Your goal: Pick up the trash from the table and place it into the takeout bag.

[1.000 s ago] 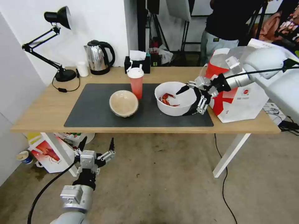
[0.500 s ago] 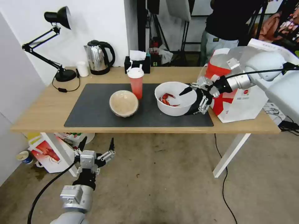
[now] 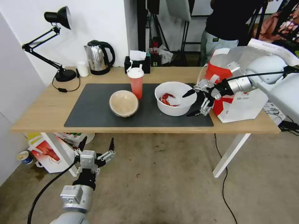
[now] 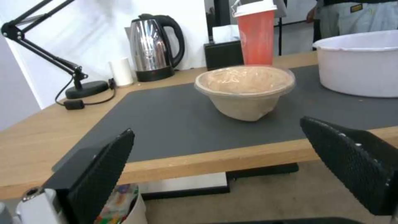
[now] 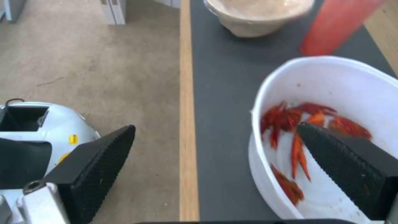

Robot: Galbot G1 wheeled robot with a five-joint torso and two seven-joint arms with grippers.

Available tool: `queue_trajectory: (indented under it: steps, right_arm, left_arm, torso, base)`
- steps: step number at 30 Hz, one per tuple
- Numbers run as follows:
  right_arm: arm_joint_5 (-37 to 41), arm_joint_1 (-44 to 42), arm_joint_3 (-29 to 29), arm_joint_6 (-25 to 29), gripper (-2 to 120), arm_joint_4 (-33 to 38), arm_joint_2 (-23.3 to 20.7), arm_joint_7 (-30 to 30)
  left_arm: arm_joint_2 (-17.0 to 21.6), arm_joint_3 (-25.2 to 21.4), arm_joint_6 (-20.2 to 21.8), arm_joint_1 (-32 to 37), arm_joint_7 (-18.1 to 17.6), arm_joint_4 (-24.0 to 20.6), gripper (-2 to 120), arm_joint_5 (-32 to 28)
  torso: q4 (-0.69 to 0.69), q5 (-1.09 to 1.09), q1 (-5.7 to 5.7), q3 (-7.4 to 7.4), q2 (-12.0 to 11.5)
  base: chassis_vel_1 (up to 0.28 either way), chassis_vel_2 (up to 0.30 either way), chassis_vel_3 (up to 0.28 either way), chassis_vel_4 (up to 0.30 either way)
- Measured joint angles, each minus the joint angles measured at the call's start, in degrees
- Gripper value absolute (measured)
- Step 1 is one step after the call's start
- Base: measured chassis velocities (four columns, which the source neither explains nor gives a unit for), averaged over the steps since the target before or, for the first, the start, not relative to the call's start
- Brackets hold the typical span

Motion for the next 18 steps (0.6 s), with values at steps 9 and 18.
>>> queue_trajectory:
  steps: [9, 18]
  right_arm:
    - [-0.24, 2.88, -2.17, 0.09, 100, -2.36, 0.39, -1.32]
    - [-0.4, 6.32, -4.73, 0.79, 100, -6.95, 2.8, -2.59]
  left_arm:
    - [0.0, 0.0, 0.0, 0.0, 0.0, 0.0, 100, 0.0]
    - [0.0, 0.0, 0.0, 0.0, 0.0, 0.0, 100, 0.0]
  torso:
    - [0.0, 0.0, 0.0, 0.0, 0.0]
    - [0.01, -0.01, 0.0, 0.0, -0.01]
  base:
    - [0.0, 0.0, 0.0, 0.0]
    - [0.0, 0.0, 0.0, 0.0]
